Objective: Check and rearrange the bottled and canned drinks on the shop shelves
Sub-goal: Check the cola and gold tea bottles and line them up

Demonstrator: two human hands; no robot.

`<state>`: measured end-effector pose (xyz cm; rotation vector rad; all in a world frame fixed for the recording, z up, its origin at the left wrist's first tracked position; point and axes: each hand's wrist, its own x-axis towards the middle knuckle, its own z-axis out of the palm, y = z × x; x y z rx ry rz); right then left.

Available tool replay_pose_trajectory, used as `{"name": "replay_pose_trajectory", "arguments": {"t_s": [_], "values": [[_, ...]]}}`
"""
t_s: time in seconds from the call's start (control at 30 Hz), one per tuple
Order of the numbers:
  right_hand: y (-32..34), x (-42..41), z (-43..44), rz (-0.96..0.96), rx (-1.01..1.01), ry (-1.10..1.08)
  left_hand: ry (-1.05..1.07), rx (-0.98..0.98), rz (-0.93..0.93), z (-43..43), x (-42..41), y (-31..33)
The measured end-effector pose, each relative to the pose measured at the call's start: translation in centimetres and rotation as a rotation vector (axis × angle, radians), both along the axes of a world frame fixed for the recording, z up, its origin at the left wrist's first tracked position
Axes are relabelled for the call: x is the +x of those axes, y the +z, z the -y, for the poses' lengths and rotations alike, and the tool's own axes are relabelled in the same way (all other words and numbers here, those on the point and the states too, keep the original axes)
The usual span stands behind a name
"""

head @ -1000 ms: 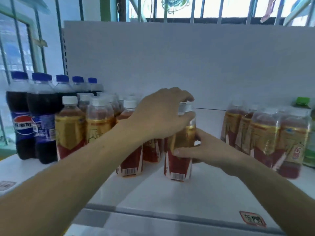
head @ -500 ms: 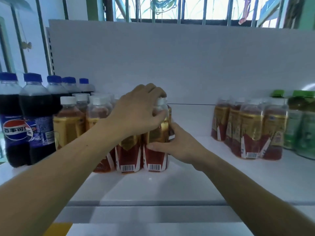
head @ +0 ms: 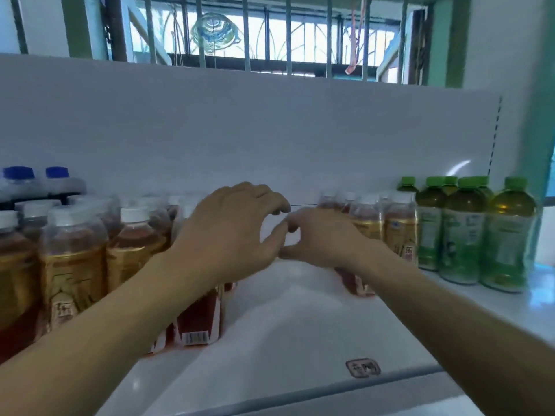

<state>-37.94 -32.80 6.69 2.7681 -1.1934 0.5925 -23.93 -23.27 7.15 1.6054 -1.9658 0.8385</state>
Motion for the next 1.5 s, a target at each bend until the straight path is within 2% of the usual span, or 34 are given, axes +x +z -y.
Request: {"name": "replay_pose_trajectory", "arguments": {"t_s": [0.1,0.2,0.27,0.37,0.5,0.63,0.77,0.83,0.9,1.03,1.07,1.13,1.23,1.27,1.3,1.43,1.5], "values": [[2.4,-3.6,2.9,0.106,-0.224,-0.220,-0.039,0.145,-0.161,3.1,-2.3,-1.6],[4.1,-6.5,5.3,-0.002,-0.310,-0.411,-0.039,0.311,-0.365,6.9,-3.6,-3.8],[4.3,-7.5,6.5,-0.078,-0.285,-0.446,-0.037,0.375,-0.428,8.9,-4.0,-5.2],[3.2,-7.9,8.0,-0.092,-0.227,-0.397,-0.019,0.421,-0.421,10.3,-4.2,-6.7],[2.0,-8.2,8.7,0.212,-0.178,-0.244,-0.033,0.441,-0.444,11.1,-4.1,-9.0],[1.3,-7.7,7.8,0.410,-0.129,-0.011,-0.220,0.447,-0.790,11.1,-4.6,-9.6],[0.6,-5.9,8.1,0.595,-0.058,0.092,-0.381,0.474,-1.150,10.2,-5.5,-9.2],[0.1,-4.7,8.6,0.643,-0.034,0.118,-0.416,0.457,-1.249,10.1,-5.1,-9.4],[-0.7,-3.5,9.0,0.715,0.106,0.221,-0.434,0.444,-1.318,10.2,-4.6,-9.4],[-2.2,-3.4,10.1,0.899,0.703,0.624,-0.459,0.504,-1.337,10.4,-3.3,-9.5],[-2.2,-3.7,10.2,0.879,0.749,0.670,-0.459,0.519,-1.329,10.5,-3.2,-9.6],[-2.5,-4.2,10.3,0.849,0.630,0.609,-0.441,0.525,-1.293,10.7,-3.5,-9.7],[-3.5,-3.8,10.0,0.891,0.300,0.406,-0.368,0.398,-1.244,11.2,-4.8,-9.8],[-3.7,-3.6,10.1,0.897,0.260,0.381,-0.343,0.367,-1.232,11.4,-4.9,-10.0],[-3.8,-3.4,10.3,0.890,0.289,0.395,-0.334,0.350,-1.242,11.5,-4.8,-10.1],[-3.3,-4.5,11.2,0.814,0.608,0.549,-0.412,0.404,-1.325,11.2,-3.6,-9.5],[-3.3,-4.9,11.2,0.724,0.610,0.565,-0.441,0.451,-1.310,11.0,-3.4,-9.7]]}}
